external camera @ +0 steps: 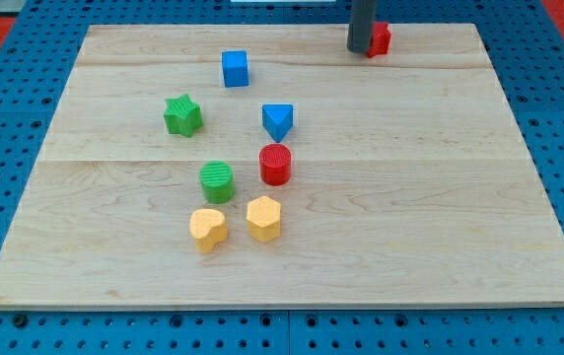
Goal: Nudge the red star slightly right
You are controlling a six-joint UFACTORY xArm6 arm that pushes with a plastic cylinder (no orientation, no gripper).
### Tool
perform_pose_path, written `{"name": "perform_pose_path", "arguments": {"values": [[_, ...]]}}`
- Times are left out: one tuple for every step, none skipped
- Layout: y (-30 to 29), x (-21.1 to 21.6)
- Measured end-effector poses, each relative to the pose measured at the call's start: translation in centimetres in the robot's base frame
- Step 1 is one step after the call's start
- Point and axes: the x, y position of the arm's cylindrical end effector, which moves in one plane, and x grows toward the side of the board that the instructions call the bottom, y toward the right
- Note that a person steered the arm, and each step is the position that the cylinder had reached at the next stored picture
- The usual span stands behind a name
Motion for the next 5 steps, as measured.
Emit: {"name": "perform_pose_path", "arguments": {"values": [[1.2,-0.1],[0.2,-0.2],[-1.2,-1.7],[-1.1,-2.8],[0.4,-2.8]]}}
